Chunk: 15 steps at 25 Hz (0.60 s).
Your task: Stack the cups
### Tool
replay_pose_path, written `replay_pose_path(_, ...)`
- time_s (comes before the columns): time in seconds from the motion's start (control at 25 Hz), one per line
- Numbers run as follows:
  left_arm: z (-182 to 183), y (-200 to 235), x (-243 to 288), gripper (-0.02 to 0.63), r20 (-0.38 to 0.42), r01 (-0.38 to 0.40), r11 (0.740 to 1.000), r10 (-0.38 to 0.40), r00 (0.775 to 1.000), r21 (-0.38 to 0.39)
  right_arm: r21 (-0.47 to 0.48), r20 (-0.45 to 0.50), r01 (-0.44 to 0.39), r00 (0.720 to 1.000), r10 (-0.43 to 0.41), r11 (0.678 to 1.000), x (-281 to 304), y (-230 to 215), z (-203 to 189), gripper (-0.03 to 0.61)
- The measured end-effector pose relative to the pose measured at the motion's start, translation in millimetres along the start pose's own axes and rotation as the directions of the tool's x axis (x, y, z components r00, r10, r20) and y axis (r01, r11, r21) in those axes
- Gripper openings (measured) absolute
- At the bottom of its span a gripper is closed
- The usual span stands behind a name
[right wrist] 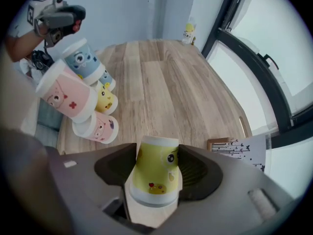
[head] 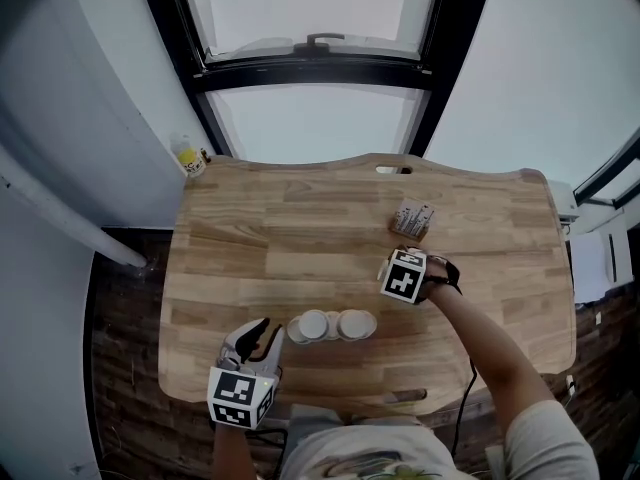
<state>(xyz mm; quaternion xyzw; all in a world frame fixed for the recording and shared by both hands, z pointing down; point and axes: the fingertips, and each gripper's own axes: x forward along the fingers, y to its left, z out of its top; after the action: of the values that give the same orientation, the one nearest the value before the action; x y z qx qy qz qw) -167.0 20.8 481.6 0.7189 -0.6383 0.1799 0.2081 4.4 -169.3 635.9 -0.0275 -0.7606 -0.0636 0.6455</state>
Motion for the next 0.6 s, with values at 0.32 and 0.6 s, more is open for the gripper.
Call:
replay_pose_path(0.32,10.6,1.5,-1.4,0.039,0.019,0.019,0.999,-0.020,1.000,0.033,0.156,0.228,0.076,0.967,-0.110,0.985,-65.1,-7.5,25.8,0.275)
replay_pose_path(0.6,21.5,-3.2,3.5,0.006,0.033,0.085,0.994,-0.087,0.996,0.063,0.367,0.446,0.093,0.855,-0.263,0.926,-129.7,8.1,37.2,0.275)
